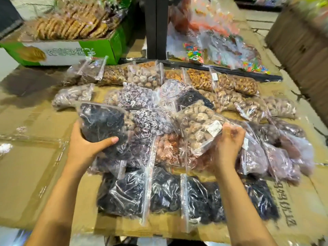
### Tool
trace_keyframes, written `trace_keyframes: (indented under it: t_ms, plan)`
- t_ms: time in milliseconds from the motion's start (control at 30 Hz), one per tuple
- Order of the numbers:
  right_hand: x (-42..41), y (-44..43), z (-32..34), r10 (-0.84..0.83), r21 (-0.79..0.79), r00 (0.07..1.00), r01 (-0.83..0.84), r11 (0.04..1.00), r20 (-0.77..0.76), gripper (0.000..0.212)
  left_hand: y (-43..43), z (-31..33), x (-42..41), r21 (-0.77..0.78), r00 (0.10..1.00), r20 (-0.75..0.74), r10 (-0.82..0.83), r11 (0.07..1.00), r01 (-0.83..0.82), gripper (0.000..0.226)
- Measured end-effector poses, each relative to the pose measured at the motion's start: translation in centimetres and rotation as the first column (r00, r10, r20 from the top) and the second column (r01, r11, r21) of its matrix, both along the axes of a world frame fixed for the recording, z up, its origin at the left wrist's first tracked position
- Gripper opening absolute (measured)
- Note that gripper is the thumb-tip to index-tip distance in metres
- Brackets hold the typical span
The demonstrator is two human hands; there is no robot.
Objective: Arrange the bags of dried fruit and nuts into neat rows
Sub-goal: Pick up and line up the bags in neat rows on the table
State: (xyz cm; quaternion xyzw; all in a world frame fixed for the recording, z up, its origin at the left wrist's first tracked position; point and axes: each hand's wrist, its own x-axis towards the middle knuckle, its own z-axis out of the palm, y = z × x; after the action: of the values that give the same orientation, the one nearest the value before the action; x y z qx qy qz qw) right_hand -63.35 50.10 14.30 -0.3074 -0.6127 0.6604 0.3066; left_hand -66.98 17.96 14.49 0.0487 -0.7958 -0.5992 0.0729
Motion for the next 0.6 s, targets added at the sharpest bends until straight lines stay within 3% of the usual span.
trace_keyframes:
  t_ms: [133,233,300,400,533,600]
  plan:
    - [1.3,-4.7,0.5,-0.176,0.076,0.981,0.182,0.980,-0.079,0.014,-3.9,0.8,-1.3,-0.103,0.945,0.112,-0.306,0.943,0.317,0.092]
    - [2.0,-8.9,0.4,-0.327,0.096,0.935,0.341,0.935,-0.134,0.011,-7.0,1.6,-1.5,-0.145,0.829,0.150,-0.538,0.818,0.557,0.085]
    - [2.3,-11.3,0.7,-0.403,0.065,0.903,0.415,0.907,-0.151,0.008,-9.5,1.8,-1.3,-0.207,0.718,0.193,-0.669,0.687,0.696,0.083]
    - [2.9,-13.8,1.4,-0.494,0.019,0.849,0.506,0.863,-0.188,0.021,-12.7,0.6,-1.2,-0.312,0.540,0.264,-0.799,0.459,0.832,0.086]
    - [4.3,-16.6,2.4,-0.533,0.069,0.834,0.545,0.835,-0.140,0.026,-14.6,-3.3,0.3,-0.436,0.319,0.464,-0.826,0.101,0.894,0.102]
    - [5.1,-18.1,2.6,-0.503,0.134,0.852,0.520,0.843,-0.142,0.026,-15.3,-4.6,1.2,-0.459,0.287,0.480,-0.829,0.042,0.888,0.101]
